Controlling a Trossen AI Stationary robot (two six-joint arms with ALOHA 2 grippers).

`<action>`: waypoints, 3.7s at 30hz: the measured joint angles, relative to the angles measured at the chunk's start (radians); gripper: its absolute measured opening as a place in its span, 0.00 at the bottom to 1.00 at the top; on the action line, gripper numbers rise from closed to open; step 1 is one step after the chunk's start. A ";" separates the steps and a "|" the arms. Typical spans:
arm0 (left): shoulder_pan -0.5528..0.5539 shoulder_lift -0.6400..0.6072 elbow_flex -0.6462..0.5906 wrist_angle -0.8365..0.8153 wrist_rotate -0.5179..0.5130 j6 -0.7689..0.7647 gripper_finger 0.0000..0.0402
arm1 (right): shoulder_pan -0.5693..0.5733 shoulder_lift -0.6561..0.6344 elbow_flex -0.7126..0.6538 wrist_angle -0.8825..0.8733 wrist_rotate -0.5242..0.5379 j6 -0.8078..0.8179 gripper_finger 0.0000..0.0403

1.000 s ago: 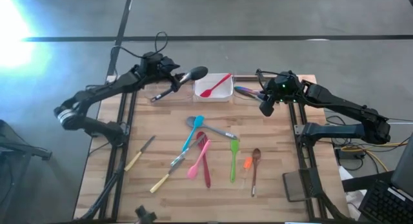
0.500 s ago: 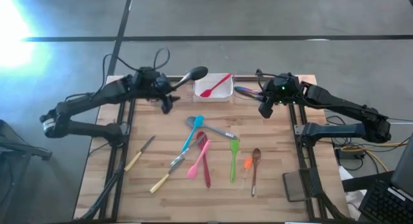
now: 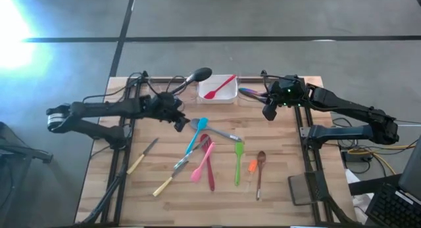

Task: Pick & Place Kitchen Items
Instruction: Put the blue spatula into the white bin

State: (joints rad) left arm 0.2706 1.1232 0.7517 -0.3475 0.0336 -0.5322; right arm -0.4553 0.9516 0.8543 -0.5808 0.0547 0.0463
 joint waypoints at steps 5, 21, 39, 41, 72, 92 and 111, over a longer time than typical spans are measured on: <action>-0.012 0.068 -0.052 0.059 0.003 -0.085 0.54 | 0.000 0.000 0.000 0.000 0.000 -0.004 0.24; -0.030 0.293 -0.057 0.142 0.080 -0.153 0.54 | 0.000 0.000 0.000 -0.002 -0.001 -0.020 0.24; -0.031 0.462 -0.057 0.344 0.108 -0.166 0.54 | 0.000 0.000 0.000 -0.006 -0.001 -0.024 0.24; -0.031 0.469 -0.057 0.357 0.109 -0.171 0.54 | 0.000 0.000 0.000 -0.006 0.000 -0.024 0.24; -0.057 0.509 -0.055 0.462 0.131 -0.134 0.05 | -0.001 0.000 0.000 -0.006 0.000 -0.023 0.24; -0.057 0.169 -0.057 0.463 0.083 0.051 0.05 | -0.001 0.000 0.000 -0.007 0.000 -0.018 0.24; -0.164 0.017 -0.055 0.674 -0.040 1.525 0.05 | 0.000 0.000 -0.002 0.181 -0.350 0.295 0.24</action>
State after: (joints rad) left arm 0.1066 1.1404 0.6964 0.3268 -0.0066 0.9928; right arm -0.4550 0.9520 0.8528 -0.3998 -0.2948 0.3416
